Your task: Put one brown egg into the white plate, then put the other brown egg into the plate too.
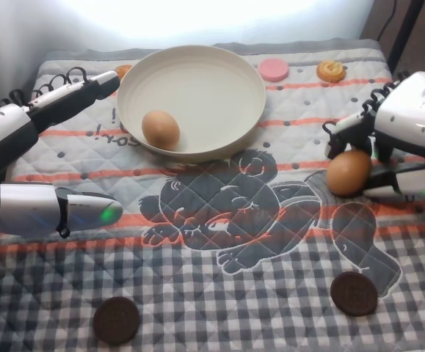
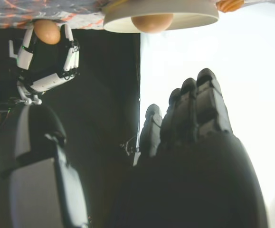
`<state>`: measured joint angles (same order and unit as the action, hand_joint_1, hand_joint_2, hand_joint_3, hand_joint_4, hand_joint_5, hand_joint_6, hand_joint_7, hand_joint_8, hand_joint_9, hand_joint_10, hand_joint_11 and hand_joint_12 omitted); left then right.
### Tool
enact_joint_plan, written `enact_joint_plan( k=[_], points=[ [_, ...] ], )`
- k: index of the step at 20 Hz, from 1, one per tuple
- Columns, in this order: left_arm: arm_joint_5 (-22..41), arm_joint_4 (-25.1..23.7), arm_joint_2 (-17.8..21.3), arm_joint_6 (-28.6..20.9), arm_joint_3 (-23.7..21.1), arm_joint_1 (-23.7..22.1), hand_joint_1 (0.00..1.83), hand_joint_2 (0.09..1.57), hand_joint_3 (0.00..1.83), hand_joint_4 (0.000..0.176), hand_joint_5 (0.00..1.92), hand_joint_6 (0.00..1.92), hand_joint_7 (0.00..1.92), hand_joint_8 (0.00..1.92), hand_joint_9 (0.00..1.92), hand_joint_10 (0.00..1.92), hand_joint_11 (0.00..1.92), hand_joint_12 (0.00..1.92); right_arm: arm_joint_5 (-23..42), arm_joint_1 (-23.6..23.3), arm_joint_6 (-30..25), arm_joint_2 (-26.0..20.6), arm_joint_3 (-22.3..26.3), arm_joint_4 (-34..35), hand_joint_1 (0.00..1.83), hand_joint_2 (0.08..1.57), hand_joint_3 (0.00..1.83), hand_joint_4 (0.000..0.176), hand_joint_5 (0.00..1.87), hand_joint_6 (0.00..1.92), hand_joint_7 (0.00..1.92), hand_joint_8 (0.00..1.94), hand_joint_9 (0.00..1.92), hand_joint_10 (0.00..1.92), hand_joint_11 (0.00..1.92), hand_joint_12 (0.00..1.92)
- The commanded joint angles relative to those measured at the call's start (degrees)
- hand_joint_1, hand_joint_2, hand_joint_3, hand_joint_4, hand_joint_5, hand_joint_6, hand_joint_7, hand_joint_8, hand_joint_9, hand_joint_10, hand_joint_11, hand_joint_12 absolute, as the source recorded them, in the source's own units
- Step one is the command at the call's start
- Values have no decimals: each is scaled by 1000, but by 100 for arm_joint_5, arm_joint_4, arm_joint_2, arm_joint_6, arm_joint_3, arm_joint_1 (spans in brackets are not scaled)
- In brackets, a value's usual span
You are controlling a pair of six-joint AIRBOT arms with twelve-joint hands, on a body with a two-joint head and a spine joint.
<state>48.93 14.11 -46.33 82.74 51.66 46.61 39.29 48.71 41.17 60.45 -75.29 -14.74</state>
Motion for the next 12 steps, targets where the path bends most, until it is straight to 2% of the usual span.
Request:
enact_joint_plan(
  k=[1,2,3,4,6,8,10,11,12],
  points=[
    [717,-8,-17,-34,27,-28,828,885,6,176,57,0,0,0,0,0,0,0,566,-96,31,70,-89,134,1353,1058,7,0,982,882,1151,596,1180,817,982,957],
    [717,0,-17,-34,27,-14,813,884,5,176,52,0,0,0,0,0,0,0,612,-174,31,195,-243,134,1381,1071,0,0,960,942,1128,568,1094,1004,952,897],
    [722,10,-22,-34,28,3,815,881,3,176,50,0,0,0,0,0,0,0,640,-281,31,322,-383,170,1385,1050,0,0,1011,885,1202,413,1121,994,988,897],
    [721,12,-27,-34,31,5,816,881,3,176,49,0,0,0,0,0,0,0,649,-389,31,427,-481,217,1388,1042,0,0,1021,834,1284,264,1122,1038,1034,1056],
    [709,12,-36,-34,39,5,797,891,6,176,43,0,0,0,0,0,0,0,652,-553,31,587,-628,264,1393,1053,2,0,995,858,1232,379,1076,1055,952,902],
    [681,19,-44,-34,52,4,812,892,5,176,38,0,0,0,0,0,0,0,650,-791,31,834,-863,309,1394,1057,0,0,1001,847,1224,370,1070,1100,988,1013],
    [656,24,-58,-34,66,5,806,890,3,176,34,1,0,0,0,0,0,0,617,-1095,31,1132,-1177,328,1395,1046,0,0,1008,833,1262,356,1079,1042,898,979],
    [643,23,-70,-34,74,3,825,885,0,176,44,4,0,0,0,0,0,0,555,-1258,31,1268,-1312,328,1289,1032,3,0,1080,802,1292,412,1101,1060,940,1318],
    [633,21,-86,-34,89,3,815,884,0,176,44,4,0,0,0,0,0,0,501,-1405,31,1400,-1444,327,1267,1034,0,1,1088,825,1288,424,1109,1002,924,1368]
  ],
)
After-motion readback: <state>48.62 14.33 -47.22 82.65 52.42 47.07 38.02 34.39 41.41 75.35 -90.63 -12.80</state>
